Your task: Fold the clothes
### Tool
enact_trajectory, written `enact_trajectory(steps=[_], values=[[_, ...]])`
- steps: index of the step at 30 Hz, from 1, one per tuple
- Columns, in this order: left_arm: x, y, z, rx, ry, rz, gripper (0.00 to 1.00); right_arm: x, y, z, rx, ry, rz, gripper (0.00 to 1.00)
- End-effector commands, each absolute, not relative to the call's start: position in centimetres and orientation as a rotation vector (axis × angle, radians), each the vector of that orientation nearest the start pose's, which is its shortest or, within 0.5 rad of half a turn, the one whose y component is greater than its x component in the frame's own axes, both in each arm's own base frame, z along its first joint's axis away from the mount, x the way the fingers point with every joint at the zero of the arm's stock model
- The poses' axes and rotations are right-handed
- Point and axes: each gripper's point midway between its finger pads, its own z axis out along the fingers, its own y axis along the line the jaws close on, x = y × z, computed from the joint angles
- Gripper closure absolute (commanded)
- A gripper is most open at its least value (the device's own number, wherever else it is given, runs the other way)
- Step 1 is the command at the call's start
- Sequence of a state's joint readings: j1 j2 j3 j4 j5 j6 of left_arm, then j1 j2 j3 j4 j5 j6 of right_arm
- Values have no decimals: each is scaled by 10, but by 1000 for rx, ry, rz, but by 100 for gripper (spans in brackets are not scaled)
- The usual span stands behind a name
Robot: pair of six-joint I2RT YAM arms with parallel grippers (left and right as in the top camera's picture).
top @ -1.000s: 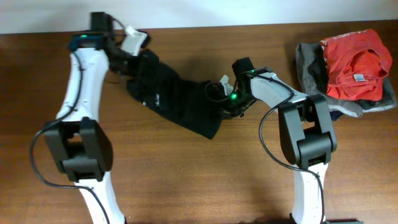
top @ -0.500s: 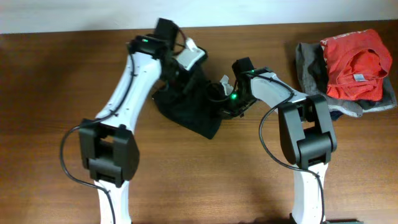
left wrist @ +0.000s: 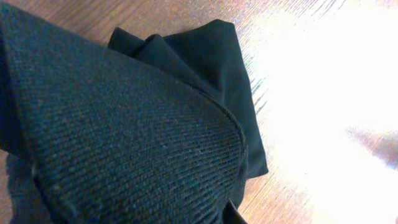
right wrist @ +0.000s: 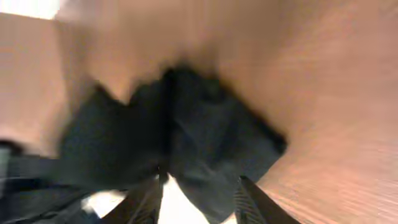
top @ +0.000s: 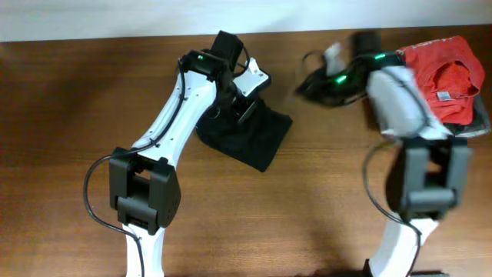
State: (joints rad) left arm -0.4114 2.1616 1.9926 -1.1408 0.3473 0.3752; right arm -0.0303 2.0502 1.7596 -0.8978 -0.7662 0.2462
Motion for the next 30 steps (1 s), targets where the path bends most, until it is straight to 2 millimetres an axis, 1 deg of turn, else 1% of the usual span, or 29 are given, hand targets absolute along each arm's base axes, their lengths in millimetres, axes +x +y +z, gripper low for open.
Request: enact_trajectory(steps=[1, 2, 3, 6, 8, 9, 11, 13, 15, 17, 19, 22, 25, 26, 28, 29, 30], values=[[411, -254, 135, 1173, 2546, -575, 91, 475, 66, 214, 184, 2496, 1067, 55], [411, -257, 137, 1175, 2533, -600, 83, 475, 58, 219, 200, 2484, 1057, 55], [411, -260, 138, 1178, 2522, -620, 70, 475, 50, 223, 217, 2473, 1048, 55], [407, -269, 140, 1197, 2503, -646, 23, 473, 34, 224, 266, 2466, 1036, 54], [405, -273, 141, 1208, 2494, -647, 8, 471, 29, 223, 285, 2473, 1034, 54], [405, -275, 141, 1214, 2490, -648, 5, 470, 27, 222, 291, 2478, 1028, 54], [404, -279, 141, 1222, 2478, -649, 1, 470, 26, 221, 288, 2479, 1022, 54], [407, -281, 143, 1221, 2459, -653, 1, 470, 26, 221, 288, 2479, 1022, 54], [414, -283, 149, 1170, 2453, -659, 1, 470, 26, 221, 280, 2480, 1020, 54], [427, -280, 162, 1100, 2439, -659, 1, 469, 26, 221, 273, 2483, 1018, 54], [443, -273, 183, 1019, 2411, -654, 1, 467, 27, 220, 273, 2489, 1020, 54], [471, -255, 228, 886, 2337, -634, 1, 466, 28, 219, 270, 2497, 1021, 54], [496, -228, 275, 766, 2253, -603, 1, 464, 33, 216, 219, 2512, 1001, 53], [503, -217, 289, 715, 2230, -593, 1, 462, 35, 214, 215, 2527, 987, 53], [516, -192, 312, 606, 2203, -575, 1, 459, 44, 208, 194, 2568, 949, 53], [522, -178, 321, 545, 2197, -567, 1, 457, 49, 205, 178, 2589, 929, 53], [527, -163, 328, 489, 2192, -561, 1, 454, 59, 202, 138, 2610, 911, 53]])
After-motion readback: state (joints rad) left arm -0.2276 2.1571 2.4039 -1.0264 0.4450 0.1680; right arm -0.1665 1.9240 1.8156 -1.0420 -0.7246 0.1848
